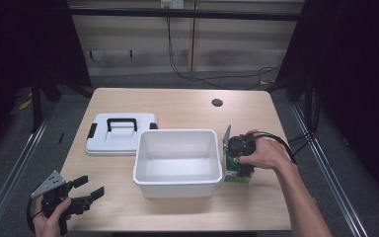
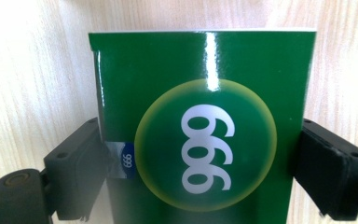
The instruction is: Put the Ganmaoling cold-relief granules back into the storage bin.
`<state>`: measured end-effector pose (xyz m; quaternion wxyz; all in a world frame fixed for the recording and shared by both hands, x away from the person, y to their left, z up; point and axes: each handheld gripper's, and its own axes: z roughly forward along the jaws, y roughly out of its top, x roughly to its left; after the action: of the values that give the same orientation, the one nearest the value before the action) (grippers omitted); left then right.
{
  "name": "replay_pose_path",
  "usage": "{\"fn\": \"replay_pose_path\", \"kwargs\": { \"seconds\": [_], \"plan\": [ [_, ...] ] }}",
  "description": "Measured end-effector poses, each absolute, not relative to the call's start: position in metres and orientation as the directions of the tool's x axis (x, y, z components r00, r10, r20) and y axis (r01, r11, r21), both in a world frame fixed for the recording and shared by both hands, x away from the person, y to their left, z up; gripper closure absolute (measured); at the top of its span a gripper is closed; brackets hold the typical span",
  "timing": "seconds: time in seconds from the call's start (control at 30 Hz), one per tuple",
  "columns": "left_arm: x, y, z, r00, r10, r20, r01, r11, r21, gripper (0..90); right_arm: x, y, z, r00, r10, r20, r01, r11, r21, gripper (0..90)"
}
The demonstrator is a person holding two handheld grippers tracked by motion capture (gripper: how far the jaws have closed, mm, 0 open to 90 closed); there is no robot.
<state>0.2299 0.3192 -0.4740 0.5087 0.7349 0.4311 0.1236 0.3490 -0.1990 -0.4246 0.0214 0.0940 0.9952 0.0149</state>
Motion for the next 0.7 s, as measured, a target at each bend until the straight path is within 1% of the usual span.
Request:
{"fn": "replay_pose_path", "kwargs": {
  "seconds": [0.17, 0.23, 0.43, 0.7],
  "plan": [
    [0.2299, 0.319, -0.4737, 0.599, 0.759, -0.256, 0.506, -0.111, 0.855, 15.9, 0.3498, -0.1965, -0.4252, -0.986, 0.162, -0.044, 0.161, 0.987, 0.018, 12.5],
    [0.2299, 0.319, -0.4738, 0.598, 0.759, -0.258, 0.507, -0.11, 0.855, 15.9, 0.3499, -0.1956, -0.426, -0.985, 0.169, -0.037, 0.169, 0.986, 0.012, 12.5],
    [0.2299, 0.3189, -0.4739, 0.598, 0.759, -0.259, 0.508, -0.109, 0.855, 15.9, 0.351, -0.1955, -0.4268, -0.99, 0.138, -0.037, 0.137, 0.99, 0.023, 14.6],
    [0.23, 0.3189, -0.474, 0.598, 0.759, -0.258, 0.508, -0.109, 0.854, 15.9, 0.351, -0.1963, -0.4254, -0.99, 0.137, -0.02, 0.136, 0.99, 0.026, 15.7]
  ]
}}
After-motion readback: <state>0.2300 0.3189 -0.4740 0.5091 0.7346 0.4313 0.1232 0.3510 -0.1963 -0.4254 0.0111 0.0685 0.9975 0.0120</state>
